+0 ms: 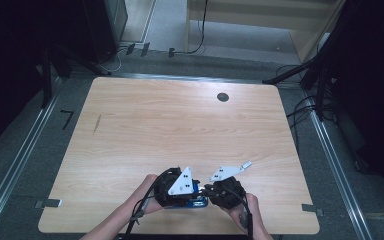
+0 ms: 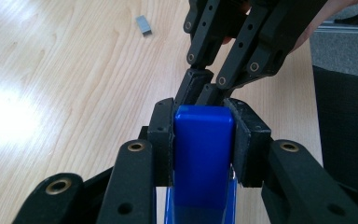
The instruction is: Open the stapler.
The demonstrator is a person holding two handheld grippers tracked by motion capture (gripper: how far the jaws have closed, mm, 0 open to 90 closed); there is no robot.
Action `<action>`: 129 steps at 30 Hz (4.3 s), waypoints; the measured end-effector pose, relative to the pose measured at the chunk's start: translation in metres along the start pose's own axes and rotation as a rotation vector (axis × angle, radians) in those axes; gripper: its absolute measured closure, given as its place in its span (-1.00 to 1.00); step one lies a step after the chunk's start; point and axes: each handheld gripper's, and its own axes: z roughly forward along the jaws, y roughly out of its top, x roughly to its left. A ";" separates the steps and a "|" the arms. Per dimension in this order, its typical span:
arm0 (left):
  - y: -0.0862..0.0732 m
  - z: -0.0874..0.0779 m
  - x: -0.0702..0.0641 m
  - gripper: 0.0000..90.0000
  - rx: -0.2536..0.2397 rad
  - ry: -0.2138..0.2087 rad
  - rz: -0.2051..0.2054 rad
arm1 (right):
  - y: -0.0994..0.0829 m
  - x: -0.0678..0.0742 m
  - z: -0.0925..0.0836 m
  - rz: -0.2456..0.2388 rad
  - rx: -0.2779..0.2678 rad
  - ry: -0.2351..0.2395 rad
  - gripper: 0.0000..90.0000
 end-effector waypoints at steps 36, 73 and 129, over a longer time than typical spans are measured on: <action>-0.016 -0.042 0.011 0.46 0.009 -0.027 -0.010 | 0.003 0.009 0.001 -0.010 0.106 0.005 0.91; -0.057 -0.072 0.027 0.46 -0.002 -0.099 -0.108 | 0.005 0.020 -0.005 -0.063 0.081 -0.036 0.89; -0.034 -0.078 0.017 0.48 -0.035 0.006 -0.074 | 0.041 0.068 0.027 -0.191 -0.123 0.121 1.00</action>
